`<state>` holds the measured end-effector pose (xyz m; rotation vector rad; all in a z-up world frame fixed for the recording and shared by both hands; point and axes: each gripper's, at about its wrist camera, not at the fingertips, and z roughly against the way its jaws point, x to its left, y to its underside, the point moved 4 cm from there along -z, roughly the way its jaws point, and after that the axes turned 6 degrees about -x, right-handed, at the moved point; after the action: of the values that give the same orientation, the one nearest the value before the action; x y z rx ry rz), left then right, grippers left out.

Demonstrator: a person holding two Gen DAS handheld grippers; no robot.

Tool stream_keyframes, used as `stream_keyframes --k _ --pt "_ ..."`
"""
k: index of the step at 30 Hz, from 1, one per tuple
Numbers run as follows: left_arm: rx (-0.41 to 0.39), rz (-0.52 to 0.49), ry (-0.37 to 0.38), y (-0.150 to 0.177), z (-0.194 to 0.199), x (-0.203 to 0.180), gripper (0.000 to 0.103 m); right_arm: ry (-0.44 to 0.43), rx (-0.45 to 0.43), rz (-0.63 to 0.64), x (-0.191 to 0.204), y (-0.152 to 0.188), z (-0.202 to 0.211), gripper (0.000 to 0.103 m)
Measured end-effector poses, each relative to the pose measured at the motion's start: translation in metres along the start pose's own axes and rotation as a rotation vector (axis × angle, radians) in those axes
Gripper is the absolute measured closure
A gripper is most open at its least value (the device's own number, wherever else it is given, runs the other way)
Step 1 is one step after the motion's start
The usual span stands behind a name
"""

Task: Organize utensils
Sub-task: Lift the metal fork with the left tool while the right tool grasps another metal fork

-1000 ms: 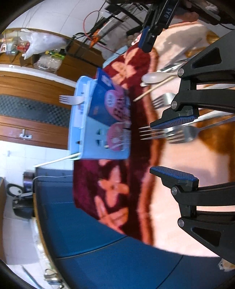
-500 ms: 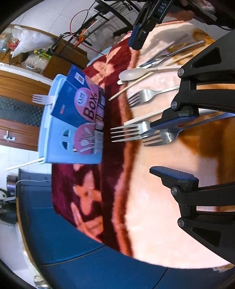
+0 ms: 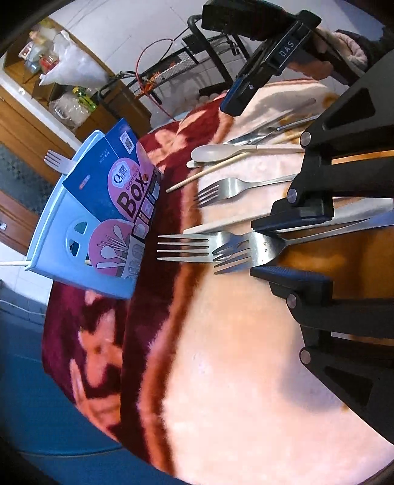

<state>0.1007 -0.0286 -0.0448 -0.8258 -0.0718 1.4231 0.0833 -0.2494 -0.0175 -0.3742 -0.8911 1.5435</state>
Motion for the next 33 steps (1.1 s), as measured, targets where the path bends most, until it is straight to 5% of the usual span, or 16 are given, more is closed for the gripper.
stream_keyframes --k 20,33 --pt "-0.183 -0.051 -0.042 -0.009 0.037 0.012 0.08 -0.053 0.029 0.071 0.043 -0.003 -0.008 0.058" --pt "-0.265 -0.036 -0.066 -0.011 0.062 0.036 0.08 -0.077 0.145 0.102 0.081 0.001 -0.05 0.058"
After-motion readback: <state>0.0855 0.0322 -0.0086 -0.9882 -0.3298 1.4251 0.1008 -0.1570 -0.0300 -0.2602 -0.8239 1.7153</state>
